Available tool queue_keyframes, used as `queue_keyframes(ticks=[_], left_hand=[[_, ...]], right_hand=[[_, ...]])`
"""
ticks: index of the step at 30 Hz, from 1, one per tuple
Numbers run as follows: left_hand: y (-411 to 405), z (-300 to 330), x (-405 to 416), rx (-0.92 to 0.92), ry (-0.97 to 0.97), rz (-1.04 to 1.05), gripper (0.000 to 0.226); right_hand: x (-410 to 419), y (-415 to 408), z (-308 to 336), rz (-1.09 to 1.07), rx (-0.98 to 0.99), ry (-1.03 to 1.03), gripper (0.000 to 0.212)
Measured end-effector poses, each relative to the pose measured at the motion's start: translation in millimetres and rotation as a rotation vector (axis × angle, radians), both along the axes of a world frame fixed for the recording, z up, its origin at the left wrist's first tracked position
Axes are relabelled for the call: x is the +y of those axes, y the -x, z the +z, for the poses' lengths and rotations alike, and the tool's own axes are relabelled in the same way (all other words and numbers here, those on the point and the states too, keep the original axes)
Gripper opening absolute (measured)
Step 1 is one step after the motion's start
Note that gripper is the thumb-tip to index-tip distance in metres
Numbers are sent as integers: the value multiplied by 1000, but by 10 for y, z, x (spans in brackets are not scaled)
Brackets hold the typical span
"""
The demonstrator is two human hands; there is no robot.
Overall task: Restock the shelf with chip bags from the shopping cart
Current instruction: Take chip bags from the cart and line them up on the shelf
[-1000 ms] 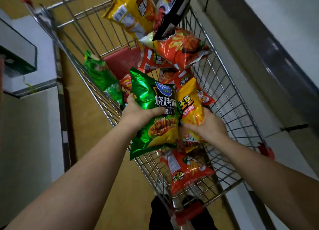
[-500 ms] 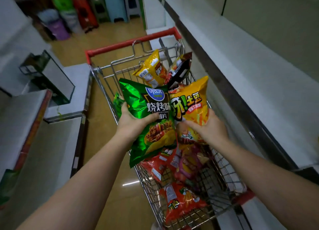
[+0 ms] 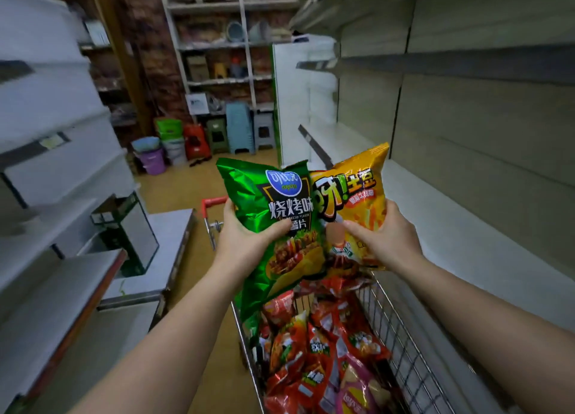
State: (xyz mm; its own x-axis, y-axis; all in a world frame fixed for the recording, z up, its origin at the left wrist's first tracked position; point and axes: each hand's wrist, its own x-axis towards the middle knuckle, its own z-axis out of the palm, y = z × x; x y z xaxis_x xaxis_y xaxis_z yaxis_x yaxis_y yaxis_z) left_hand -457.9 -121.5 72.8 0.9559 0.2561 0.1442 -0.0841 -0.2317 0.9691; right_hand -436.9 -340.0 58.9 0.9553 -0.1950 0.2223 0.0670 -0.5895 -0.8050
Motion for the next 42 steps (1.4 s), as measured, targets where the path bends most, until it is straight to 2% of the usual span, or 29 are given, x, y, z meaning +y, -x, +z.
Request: queue_keyframes(ticks=[2, 6, 8, 12, 19, 24, 26, 30, 36, 42], left_hand=[[-49, 190, 65, -36, -8, -21, 122], [-182, 582, 229, -152, -27, -81, 96], [-243, 779, 311, -193, -46, -121, 98], [-334, 1121, 431, -263, -59, -247, 101], [-321, 1610, 261, -361, 14, -501, 79], [-108, 1826, -143, -359, 36, -663, 100], [64, 1893, -366, -369, 47, -730, 98], [512, 2009, -831, -396, 82, -858, 73], [1439, 2150, -1472, -398, 156, -1055, 68], [2454, 2165, -1962, -384, 195, -1241, 82]], right_hand=[[45, 10, 216, -27, -37, 0, 67], [173, 50, 626, -99, -109, 41, 67], [245, 90, 802, -145, -135, 46, 67], [354, 217, 1105, -250, -172, 62, 66], [219, 724, 1595, -481, -273, 102, 70], [-99, 1397, 1861, -632, -344, 126, 64], [-245, 1716, 1938, -696, -354, 138, 60], [-508, 2409, 2060, -793, -370, 131, 52], [-852, 3615, 2164, -958, -357, 158, 59], [-1094, 4794, 2201, -1122, -345, 192, 58]])
